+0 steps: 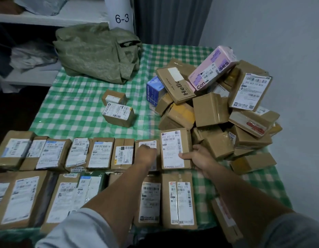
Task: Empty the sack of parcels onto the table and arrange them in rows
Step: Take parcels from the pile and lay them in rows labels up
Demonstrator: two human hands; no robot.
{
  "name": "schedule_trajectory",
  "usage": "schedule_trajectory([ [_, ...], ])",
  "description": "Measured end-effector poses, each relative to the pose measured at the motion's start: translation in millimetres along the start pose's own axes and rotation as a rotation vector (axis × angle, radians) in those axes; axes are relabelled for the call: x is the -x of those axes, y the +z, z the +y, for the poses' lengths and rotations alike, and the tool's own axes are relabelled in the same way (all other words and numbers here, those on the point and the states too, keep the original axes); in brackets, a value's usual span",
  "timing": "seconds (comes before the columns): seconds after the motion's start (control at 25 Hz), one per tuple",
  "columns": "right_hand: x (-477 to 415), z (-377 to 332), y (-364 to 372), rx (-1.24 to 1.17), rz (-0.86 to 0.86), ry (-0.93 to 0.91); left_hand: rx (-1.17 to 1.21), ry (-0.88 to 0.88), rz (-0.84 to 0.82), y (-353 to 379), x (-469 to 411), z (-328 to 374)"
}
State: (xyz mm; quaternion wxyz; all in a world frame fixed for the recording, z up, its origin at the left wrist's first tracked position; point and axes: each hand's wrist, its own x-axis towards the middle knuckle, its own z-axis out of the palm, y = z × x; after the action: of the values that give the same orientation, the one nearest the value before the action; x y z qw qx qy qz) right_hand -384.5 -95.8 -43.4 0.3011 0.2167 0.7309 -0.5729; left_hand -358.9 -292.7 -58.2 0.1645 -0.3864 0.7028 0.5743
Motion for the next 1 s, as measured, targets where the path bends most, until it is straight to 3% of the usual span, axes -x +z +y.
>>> schedule_trajectory([
  [0.52,-46.3,29.5,-0.7,0.146,-0.109,0.201,-0.075,-0.019,0.068,13.2,-17.9,-9.6],
  [0.64,-53.2,34.8,-1.9,0.294,-0.098,0.204,-0.093,-0.010,0.060,14.5,-17.0,-8.8],
  [1.0,-37.0,29.1,-12.7,0.421,0.056,0.116,-0.117,0.072,-0.027,14.0,-6.7,1.8],
])
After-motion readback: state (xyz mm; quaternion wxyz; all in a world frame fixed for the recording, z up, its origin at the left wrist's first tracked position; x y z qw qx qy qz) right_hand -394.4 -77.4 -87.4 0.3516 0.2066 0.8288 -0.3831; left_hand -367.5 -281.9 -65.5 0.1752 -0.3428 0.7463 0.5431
